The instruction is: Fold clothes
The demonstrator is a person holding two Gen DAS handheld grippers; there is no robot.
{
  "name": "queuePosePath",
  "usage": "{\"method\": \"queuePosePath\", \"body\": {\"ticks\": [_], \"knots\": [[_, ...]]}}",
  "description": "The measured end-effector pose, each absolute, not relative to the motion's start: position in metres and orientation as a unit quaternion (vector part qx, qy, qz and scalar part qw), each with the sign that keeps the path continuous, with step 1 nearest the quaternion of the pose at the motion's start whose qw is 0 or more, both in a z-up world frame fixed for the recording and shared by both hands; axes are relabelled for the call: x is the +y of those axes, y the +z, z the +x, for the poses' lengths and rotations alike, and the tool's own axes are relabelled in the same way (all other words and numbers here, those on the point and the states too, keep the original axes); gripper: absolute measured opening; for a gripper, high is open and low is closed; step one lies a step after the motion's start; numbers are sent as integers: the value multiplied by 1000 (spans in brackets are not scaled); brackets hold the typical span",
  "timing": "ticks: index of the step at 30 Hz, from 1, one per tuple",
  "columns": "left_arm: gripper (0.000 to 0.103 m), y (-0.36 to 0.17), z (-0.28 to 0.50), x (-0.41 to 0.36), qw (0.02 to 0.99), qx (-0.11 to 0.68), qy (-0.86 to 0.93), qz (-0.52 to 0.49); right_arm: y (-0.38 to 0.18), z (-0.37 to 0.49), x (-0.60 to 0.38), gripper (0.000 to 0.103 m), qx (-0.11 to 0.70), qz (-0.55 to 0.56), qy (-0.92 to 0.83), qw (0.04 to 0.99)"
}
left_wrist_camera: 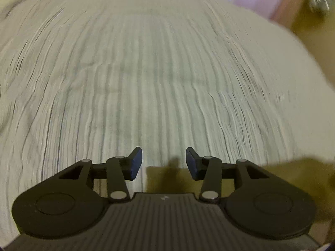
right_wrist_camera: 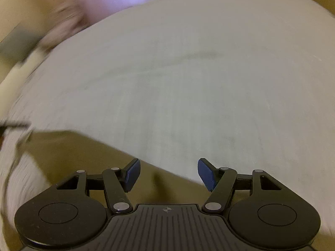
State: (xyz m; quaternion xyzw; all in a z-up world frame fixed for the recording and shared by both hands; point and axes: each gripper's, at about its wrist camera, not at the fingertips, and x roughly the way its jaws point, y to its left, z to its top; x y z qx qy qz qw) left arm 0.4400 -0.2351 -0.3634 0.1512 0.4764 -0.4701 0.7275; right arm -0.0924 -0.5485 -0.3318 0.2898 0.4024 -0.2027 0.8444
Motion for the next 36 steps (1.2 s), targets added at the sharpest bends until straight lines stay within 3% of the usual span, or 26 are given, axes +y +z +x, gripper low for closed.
{"method": "queuePosePath", "body": {"ticks": [7, 9, 11, 13, 14, 15, 16, 17, 18, 22, 27, 28, 30, 31, 32, 34, 36], "knots": [[41, -388, 467, -208, 701, 516, -486, 78, -344, 71, -505, 64, 403, 206, -18, 892], [38, -394, 471, -207, 688, 523, -500, 65, -350, 108, -495, 52, 403, 196, 18, 894], [36, -400, 474, -207, 673, 529, -514, 53, -361, 137, -485, 49, 417, 193, 46, 887], [21, -405, 474, -211, 659, 531, -531, 47, -374, 159, -477, 49, 435, 190, 63, 878], [4, -412, 476, -217, 650, 530, -542, 51, -379, 168, -473, 49, 442, 190, 71, 874], [2, -410, 473, -218, 648, 521, -553, 58, -384, 174, -471, 49, 445, 194, 79, 871], [2, -407, 469, -218, 645, 512, -564, 65, -388, 179, -470, 22, 450, 204, 88, 865], [2, -404, 468, -219, 644, 501, -574, 66, -392, 183, -470, 2, 456, 217, 99, 858], [2, -398, 469, -219, 650, 486, -581, 59, -394, 186, -468, 2, 458, 219, 105, 855], [2, -367, 474, -220, 685, 412, -601, 21, -385, 184, -466, 1, 437, 200, 97, 872], [14, -373, 454, -249, 752, 369, -526, 145, -379, 182, -479, 2, 392, 218, 2, 894], [13, -375, 451, -249, 772, 362, -498, 157, -380, 183, -481, 7, 393, 220, -21, 892], [17, -373, 445, -244, 795, 356, -467, 150, -375, 174, -484, 28, 384, 224, -65, 893], [17, -370, 441, -239, 798, 359, -465, 131, -371, 164, -486, 48, 373, 230, -86, 895], [17, -367, 437, -233, 801, 361, -464, 111, -366, 150, -488, 61, 357, 238, -108, 897], [15, -360, 429, -223, 806, 366, -460, 72, -356, 117, -488, 61, 340, 243, -148, 896], [14, -358, 406, -224, 769, 373, -509, 99, -351, 79, -481, 60, 351, 229, -186, 889]]}}
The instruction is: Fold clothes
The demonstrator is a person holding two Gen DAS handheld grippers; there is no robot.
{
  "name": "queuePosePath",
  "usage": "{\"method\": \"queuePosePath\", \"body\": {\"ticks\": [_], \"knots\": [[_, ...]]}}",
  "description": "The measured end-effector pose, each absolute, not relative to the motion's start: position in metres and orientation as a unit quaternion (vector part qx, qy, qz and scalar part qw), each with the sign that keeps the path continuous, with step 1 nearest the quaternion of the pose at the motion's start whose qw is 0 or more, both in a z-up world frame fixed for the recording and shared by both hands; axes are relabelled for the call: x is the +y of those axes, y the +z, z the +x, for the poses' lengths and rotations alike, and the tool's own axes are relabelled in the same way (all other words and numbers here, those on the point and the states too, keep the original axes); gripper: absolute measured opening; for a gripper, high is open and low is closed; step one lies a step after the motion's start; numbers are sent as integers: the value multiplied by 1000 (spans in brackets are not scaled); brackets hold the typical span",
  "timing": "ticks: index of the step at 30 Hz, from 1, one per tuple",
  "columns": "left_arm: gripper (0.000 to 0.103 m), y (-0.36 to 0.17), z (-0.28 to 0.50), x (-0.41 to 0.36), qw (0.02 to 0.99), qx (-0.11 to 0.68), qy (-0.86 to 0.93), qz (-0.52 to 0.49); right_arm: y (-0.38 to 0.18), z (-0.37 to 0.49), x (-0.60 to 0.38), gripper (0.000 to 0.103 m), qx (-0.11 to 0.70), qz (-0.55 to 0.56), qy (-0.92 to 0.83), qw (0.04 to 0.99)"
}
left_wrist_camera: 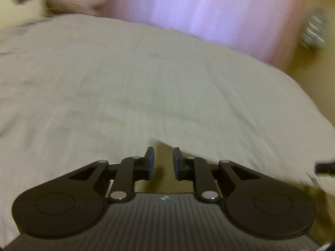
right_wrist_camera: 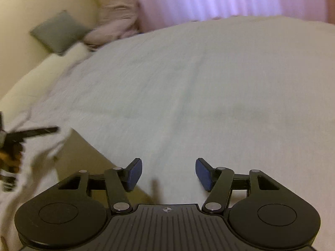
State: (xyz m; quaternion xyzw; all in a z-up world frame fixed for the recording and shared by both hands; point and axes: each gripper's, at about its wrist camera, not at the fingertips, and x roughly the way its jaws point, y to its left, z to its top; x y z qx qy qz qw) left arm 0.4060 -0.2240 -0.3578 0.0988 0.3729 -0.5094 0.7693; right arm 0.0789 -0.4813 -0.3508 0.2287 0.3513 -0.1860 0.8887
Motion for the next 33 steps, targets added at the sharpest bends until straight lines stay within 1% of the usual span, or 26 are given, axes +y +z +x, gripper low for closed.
{"method": "queuePosePath", "body": {"ticks": [3, 4, 5, 7, 9, 10, 12, 14, 16, 18, 21, 23, 26, 29, 31, 33], "knots": [[14, -380, 373, -239, 730, 372, -530, 220, -346, 14, -461, 60, 383, 192, -245, 870], [14, -390, 372, -240, 732, 381, -513, 236, -347, -10, -455, 60, 397, 186, -265, 859], [15, -398, 375, -238, 741, 393, -496, 225, -349, -37, -449, 60, 412, 190, -288, 843], [12, -400, 389, -228, 768, 423, -453, 163, -357, -94, -444, 60, 446, 215, -340, 799], [9, -385, 396, -214, 812, 422, -388, 110, -366, -160, -439, 60, 496, 219, -412, 732], [11, -377, 396, -208, 823, 415, -375, 99, -364, -191, -437, 60, 510, 220, -445, 703], [12, -361, 390, -196, 836, 407, -357, 87, -349, -248, -433, 60, 502, 237, -498, 666], [12, -348, 366, -186, 827, 418, -368, 82, -331, -283, -424, 60, 470, 253, -529, 660], [12, -339, 333, -174, 809, 433, -390, 81, -321, -294, -411, 60, 448, 257, -530, 673], [12, -333, 293, -163, 785, 446, -421, 88, -319, -287, -398, 60, 434, 260, -505, 699], [12, -329, 228, -149, 734, 466, -483, 103, -329, -265, -368, 60, 430, 260, -458, 733], [12, -330, 186, -134, 699, 474, -523, 117, -339, -259, -350, 60, 433, 261, -446, 739], [13, -343, 139, -99, 667, 495, -535, 155, -350, -277, -330, 60, 451, 274, -464, 711], [12, -346, 120, -60, 655, 538, -505, 163, -350, -321, -307, 60, 475, 298, -496, 663], [12, -333, 112, -42, 656, 546, -499, 150, -336, -349, -293, 60, 460, 320, -510, 653], [12, -321, 106, -44, 661, 540, -498, 153, -319, -370, -290, 60, 431, 341, -516, 657]]}}
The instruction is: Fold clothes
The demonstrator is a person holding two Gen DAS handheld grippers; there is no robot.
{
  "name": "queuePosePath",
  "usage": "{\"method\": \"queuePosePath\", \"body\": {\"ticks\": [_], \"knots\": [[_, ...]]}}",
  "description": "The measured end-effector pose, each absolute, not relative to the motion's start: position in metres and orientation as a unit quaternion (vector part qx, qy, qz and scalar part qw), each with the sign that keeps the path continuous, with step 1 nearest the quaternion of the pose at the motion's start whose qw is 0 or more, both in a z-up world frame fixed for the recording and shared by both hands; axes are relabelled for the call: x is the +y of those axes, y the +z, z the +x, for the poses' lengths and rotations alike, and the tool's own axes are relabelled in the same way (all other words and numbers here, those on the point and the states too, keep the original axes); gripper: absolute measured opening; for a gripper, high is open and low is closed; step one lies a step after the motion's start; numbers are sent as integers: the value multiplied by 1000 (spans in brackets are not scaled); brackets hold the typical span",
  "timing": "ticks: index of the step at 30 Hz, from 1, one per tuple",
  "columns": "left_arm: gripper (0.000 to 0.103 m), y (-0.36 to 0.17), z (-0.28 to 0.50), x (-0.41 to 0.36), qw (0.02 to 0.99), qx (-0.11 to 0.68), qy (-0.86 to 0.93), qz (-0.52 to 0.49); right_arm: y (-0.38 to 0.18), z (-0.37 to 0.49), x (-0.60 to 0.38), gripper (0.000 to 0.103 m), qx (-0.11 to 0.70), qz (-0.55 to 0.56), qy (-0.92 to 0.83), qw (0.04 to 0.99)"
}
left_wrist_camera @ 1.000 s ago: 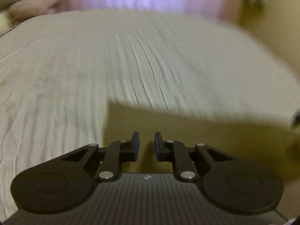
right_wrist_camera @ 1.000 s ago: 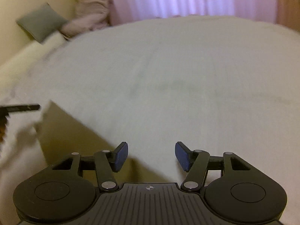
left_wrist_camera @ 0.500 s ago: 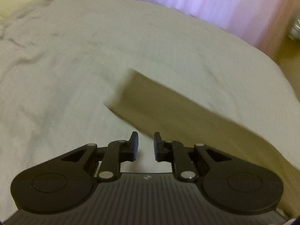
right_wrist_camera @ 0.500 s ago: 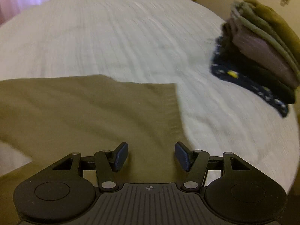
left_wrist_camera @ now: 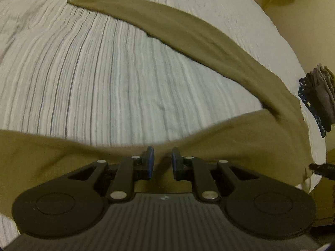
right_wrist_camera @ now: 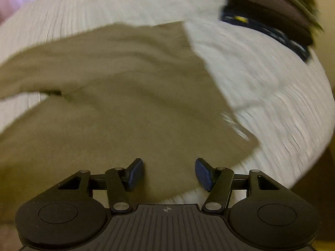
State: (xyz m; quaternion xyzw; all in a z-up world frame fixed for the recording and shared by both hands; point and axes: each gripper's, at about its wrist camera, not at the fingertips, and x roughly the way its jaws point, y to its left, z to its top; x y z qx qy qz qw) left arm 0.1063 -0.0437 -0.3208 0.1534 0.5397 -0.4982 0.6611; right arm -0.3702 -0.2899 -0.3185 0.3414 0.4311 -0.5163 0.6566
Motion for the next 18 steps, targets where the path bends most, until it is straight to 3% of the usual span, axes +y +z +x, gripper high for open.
{"method": "queuePosePath", "body": {"ticks": [10, 12, 13, 18], "knots": [[14, -278, 37, -136, 674, 501, -523, 146, -271, -423, -371, 60, 262, 429, -494, 710], [15, -276, 17, -156, 679, 498, -522, 136, -273, -428, -393, 48, 249, 434, -475, 724], [15, -275, 9, -163, 680, 501, -518, 133, -277, -430, -407, 37, 248, 436, -463, 731], [15, -281, -41, -197, 685, 524, -490, 124, -303, -427, -478, 36, 251, 435, -414, 759]]}}
